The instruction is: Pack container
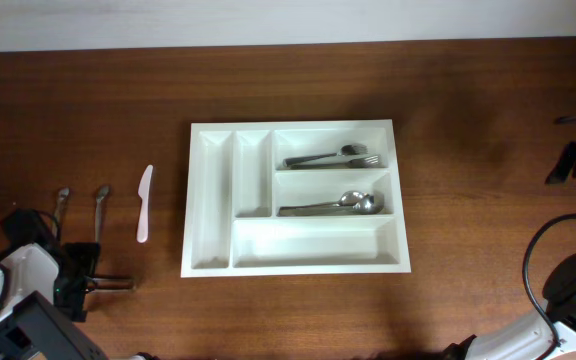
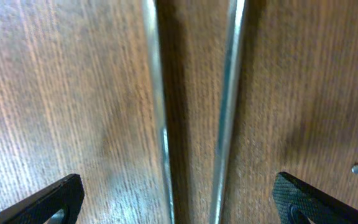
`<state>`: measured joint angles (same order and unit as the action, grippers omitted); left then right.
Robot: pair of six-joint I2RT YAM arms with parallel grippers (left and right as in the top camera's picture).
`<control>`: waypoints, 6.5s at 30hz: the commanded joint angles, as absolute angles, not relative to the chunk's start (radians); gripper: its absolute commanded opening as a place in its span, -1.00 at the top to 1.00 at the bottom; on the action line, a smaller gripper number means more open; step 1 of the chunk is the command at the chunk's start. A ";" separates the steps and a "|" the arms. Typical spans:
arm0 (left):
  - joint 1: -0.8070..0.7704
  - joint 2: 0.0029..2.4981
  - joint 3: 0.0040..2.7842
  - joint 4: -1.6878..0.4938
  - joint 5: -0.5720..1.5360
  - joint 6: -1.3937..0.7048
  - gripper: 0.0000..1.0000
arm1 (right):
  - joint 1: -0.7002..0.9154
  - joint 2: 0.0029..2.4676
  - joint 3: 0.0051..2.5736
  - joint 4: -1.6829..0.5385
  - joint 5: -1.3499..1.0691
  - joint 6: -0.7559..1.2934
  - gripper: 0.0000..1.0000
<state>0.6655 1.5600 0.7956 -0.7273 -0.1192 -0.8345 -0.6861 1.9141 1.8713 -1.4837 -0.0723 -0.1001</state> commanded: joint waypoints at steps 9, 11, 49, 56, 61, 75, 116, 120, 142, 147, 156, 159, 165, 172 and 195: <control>0.703 1.557 0.786 -0.713 -0.101 -0.847 -0.98 | -0.691 1.898 1.868 -1.482 -0.078 -0.089 -0.98; 0.703 1.557 0.786 -0.706 -0.101 -0.847 -0.98 | -0.691 1.898 1.868 -1.482 -0.078 -0.089 -0.98; 0.703 1.637 0.786 -0.716 -0.019 -0.874 -0.98 | -0.691 1.898 1.868 -1.482 -0.078 -0.089 -0.98; 0.703 1.647 0.786 -0.715 -0.049 -0.875 -0.98 | -0.691 1.898 1.868 -1.482 -0.078 -0.089 -0.98; 0.703 1.647 0.786 -0.715 -0.049 -0.874 -0.98 | -0.691 1.898 1.868 -1.482 -0.078 -0.089 -0.98; 0.703 1.647 0.786 -0.715 -0.080 -0.873 -0.24 | -0.691 1.898 1.868 -1.482 -0.078 -0.089 -0.98; 0.260 1.293 1.172 -0.820 0.205 -0.293 0.95 | -0.691 1.898 1.868 -1.482 -0.078 -0.089 -0.98; 0.070 1.266 1.175 -0.818 0.203 -0.273 0.93 | -0.691 1.898 1.868 -1.482 -0.078 -0.089 -0.98; -0.525 1.291 1.174 -0.844 0.118 0.200 0.74 | -0.691 1.898 1.868 -1.482 -0.078 -0.089 -0.98; -0.543 1.309 1.174 -0.804 0.116 0.295 0.74 | -0.691 1.898 1.868 -1.482 -0.078 -0.089 -0.98; -0.554 1.315 1.174 -0.754 0.219 0.528 0.72 | -0.691 1.898 1.868 -1.482 -0.078 -0.089 -0.98; -0.582 1.322 1.174 -0.739 0.232 0.582 0.72 | -0.691 1.898 1.868 -1.482 -0.078 -0.089 -0.98; -0.631 1.384 1.174 -0.737 0.228 0.607 0.71 | -0.691 1.898 1.868 -1.482 -0.078 -0.089 -0.98; -0.664 1.501 1.174 -0.741 0.183 0.607 0.68 | -0.691 1.898 1.868 -1.482 -0.078 -0.089 -0.98; -0.709 1.674 1.172 -0.776 0.187 0.725 0.53 | -0.691 1.898 1.868 -1.482 -0.078 -0.089 -0.98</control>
<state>-0.7006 1.6623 1.1603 -0.7849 0.1833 0.6670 -0.6865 1.9144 1.8713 -1.4837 -0.0723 -0.0994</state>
